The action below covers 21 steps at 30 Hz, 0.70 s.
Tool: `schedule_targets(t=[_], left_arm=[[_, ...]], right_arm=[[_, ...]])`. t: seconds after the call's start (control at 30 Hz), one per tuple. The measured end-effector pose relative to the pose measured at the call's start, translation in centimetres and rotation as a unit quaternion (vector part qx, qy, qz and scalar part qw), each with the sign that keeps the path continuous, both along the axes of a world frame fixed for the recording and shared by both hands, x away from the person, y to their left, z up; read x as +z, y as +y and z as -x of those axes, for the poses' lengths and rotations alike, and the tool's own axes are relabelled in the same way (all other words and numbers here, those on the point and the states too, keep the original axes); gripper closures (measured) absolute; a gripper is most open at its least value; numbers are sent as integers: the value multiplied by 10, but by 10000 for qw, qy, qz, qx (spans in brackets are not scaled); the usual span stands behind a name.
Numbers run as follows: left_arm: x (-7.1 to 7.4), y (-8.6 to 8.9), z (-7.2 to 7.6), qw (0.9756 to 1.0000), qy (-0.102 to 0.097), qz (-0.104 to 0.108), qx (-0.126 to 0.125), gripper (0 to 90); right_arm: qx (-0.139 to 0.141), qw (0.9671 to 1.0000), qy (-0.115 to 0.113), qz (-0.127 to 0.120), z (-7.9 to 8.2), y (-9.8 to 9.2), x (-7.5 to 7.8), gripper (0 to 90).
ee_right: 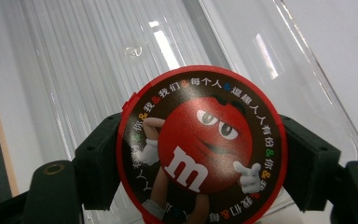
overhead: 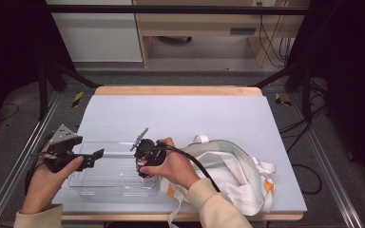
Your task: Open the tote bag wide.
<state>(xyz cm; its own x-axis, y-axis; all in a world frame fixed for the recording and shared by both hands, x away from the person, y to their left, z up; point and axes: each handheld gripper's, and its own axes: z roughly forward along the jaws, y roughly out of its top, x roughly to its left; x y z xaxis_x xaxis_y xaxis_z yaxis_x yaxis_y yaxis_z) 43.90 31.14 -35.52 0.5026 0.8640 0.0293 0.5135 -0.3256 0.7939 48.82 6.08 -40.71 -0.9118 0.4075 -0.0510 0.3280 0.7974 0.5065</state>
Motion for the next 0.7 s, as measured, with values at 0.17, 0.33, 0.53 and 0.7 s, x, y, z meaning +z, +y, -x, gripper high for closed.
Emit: schedule_targets(t=[0.17,0.33,0.53,0.7], left_arm=[[0,1,0,10000,8,-7,4,93],[0,1,0,10000,18,-15,-4,93],[-1,2,-1,10000,29,6,14,93],[-1,1,-1,10000,29,0,8,93]], right_arm=[[2,10000,-8,19,0,0,-1,255],[33,10000,10,57,0,1,-2,255],[11,9999,69,75,-1,1,-4,255],[-26,9999,129,75,-1,2,-6,255]])
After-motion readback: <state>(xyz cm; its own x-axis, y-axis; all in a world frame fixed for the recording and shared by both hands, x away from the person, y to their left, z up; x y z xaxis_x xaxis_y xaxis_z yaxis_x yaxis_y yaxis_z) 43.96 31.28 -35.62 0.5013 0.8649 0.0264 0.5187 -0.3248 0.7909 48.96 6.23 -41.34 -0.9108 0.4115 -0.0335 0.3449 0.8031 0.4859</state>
